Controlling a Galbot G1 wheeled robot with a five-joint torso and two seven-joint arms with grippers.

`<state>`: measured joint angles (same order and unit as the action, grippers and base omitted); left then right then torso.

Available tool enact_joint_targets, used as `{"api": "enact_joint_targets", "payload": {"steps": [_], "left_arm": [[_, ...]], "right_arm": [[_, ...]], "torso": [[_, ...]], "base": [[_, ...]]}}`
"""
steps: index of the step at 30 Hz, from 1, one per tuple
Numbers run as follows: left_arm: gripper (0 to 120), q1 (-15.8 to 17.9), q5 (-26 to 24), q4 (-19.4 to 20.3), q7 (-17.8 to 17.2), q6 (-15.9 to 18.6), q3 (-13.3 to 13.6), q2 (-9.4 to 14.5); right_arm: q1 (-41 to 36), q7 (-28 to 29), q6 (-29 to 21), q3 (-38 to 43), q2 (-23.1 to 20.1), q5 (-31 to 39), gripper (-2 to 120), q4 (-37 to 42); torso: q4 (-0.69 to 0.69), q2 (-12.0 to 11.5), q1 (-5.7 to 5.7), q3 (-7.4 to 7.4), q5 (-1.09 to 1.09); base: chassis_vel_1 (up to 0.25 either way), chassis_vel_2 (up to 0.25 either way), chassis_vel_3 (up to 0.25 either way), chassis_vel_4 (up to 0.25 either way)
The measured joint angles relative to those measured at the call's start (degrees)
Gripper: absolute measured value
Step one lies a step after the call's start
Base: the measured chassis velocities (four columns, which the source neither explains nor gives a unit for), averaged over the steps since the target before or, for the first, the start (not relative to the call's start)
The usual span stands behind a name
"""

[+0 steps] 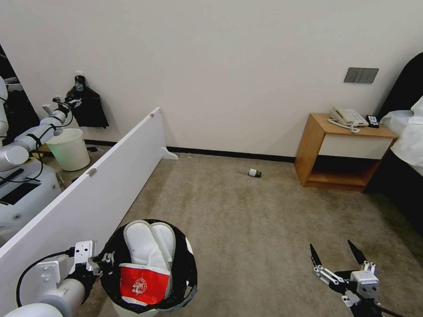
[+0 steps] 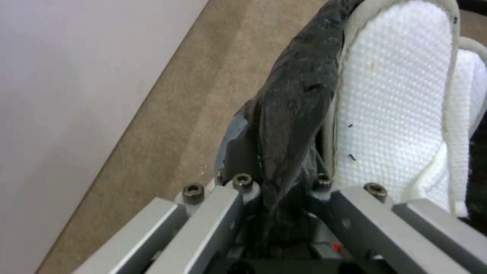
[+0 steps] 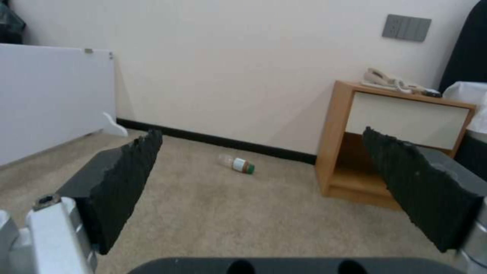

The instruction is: Pick up the trash bin, then pick up the garbage from the floor and place it into the trash bin.

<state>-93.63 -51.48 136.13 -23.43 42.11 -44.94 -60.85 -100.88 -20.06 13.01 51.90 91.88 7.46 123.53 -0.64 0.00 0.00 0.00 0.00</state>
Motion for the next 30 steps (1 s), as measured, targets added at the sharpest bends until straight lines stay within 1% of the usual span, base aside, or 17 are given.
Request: {"api": "enact_joint_targets", "payload": {"steps": [30], "left_arm": [[4,-0.27,-0.01,-0.14,0.23,-0.42,-0.26,-0.48]], "right_arm": [[0.57,-1.24,-0.2,-0.36,0.27,1.28,100,-1.58]], "torso": [[0.0,0.0,0.0,0.0,0.0]], "base": [[0.0,0.0,0.0,0.0]]}}
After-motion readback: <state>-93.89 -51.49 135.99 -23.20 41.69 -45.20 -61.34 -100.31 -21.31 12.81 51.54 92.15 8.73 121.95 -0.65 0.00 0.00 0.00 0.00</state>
